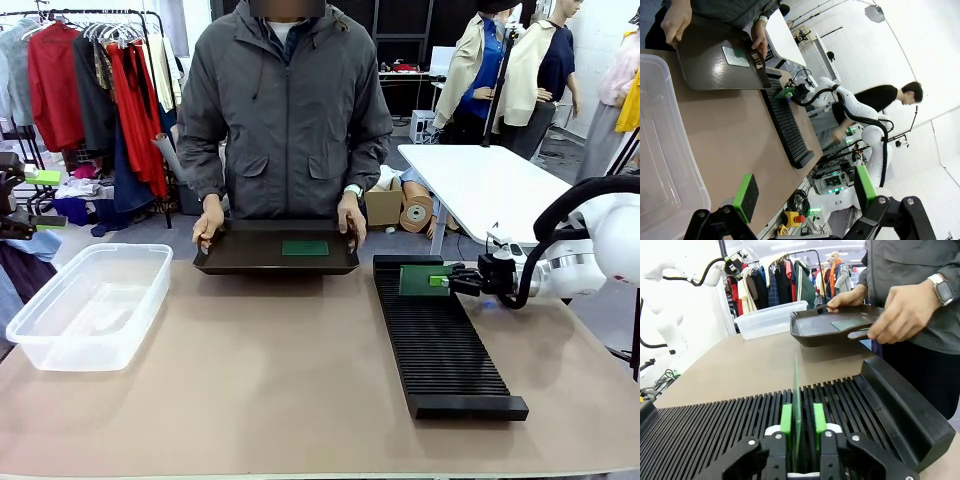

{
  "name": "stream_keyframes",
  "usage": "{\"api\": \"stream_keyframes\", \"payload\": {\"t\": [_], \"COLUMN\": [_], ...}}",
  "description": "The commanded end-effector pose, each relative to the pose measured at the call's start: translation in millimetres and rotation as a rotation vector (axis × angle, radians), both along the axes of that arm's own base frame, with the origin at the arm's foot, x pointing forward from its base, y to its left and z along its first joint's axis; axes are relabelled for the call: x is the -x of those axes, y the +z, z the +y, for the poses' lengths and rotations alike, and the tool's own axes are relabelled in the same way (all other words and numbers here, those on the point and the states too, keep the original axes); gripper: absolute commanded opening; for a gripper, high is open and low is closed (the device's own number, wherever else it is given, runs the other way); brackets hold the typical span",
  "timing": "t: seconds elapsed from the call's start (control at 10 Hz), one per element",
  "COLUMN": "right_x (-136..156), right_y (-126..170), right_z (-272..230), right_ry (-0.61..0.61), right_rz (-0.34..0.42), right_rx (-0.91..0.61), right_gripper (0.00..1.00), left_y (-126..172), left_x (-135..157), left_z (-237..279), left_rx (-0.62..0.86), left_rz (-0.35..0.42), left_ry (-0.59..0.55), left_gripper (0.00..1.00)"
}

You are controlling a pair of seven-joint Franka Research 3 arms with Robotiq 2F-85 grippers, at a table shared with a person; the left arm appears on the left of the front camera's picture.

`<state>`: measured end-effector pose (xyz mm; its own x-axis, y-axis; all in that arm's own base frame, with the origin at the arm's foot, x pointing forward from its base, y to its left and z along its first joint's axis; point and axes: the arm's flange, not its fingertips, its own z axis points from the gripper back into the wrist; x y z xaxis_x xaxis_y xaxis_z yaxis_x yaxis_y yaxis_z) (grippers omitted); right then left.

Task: Sort PCBs into racks and boxes based on the side picked up.
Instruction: If the short side of the Blank PCB is picked up, insert it into the PCB Rack ; if the long side is picked up, place it in the Organizing box.

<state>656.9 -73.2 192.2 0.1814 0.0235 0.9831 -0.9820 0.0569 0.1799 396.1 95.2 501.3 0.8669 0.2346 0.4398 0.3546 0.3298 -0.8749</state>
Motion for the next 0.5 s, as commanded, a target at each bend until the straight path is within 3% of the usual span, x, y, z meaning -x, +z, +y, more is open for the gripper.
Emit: {"api": "stream_keyframes", "payload": {"t": [0.0,0.1,0.2,0.4], "right_x": [3.0,3.2,3.3,3.7], "right_y": [1.2,2.9,4.1,5.5], "right_z": [3.4,3.7,3.8,3.9], "right_ry": [-0.036,-0.032,-0.025,-0.019], "right_rz": [-0.039,-0.041,-0.040,-0.034], "right_rx": [-0.020,-0.023,-0.028,-0.028], "right_gripper": [0.70,0.89,1.00,1.00], "left_y": [1.2,1.2,1.2,1.2], "left_x": [0.8,0.8,0.8,0.8], "left_z": [0.2,0.2,0.2,0.2], "left_rx": [-0.001,-0.001,-0.001,-0.001], "left_rz": [0.004,0.004,0.004,0.004], "left_ry": [-0.003,-0.003,-0.003,-0.003], "left_gripper": [1.00,1.00,1.00,1.00]}}
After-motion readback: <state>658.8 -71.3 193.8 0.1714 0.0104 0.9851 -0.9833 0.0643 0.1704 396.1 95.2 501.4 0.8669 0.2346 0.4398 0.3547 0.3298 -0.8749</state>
